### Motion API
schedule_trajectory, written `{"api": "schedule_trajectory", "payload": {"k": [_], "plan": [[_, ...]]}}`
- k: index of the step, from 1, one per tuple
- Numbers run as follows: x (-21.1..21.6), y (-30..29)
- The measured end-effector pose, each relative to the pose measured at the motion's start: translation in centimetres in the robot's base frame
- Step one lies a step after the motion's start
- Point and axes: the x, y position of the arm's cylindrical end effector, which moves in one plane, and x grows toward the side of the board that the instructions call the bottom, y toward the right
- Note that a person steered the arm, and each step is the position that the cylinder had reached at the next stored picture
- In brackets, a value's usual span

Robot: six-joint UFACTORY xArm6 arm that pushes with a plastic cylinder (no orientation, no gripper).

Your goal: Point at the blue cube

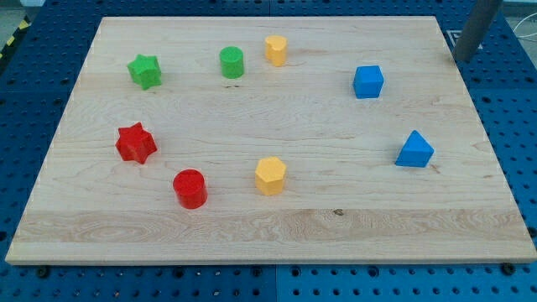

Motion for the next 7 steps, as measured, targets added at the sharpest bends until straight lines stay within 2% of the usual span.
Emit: {"api": "schedule_trajectory", "payload": {"k": [1,5,7], "plan": [[5.5,0.0],[5.0,-3.9],[0.7,-9.5]]}}
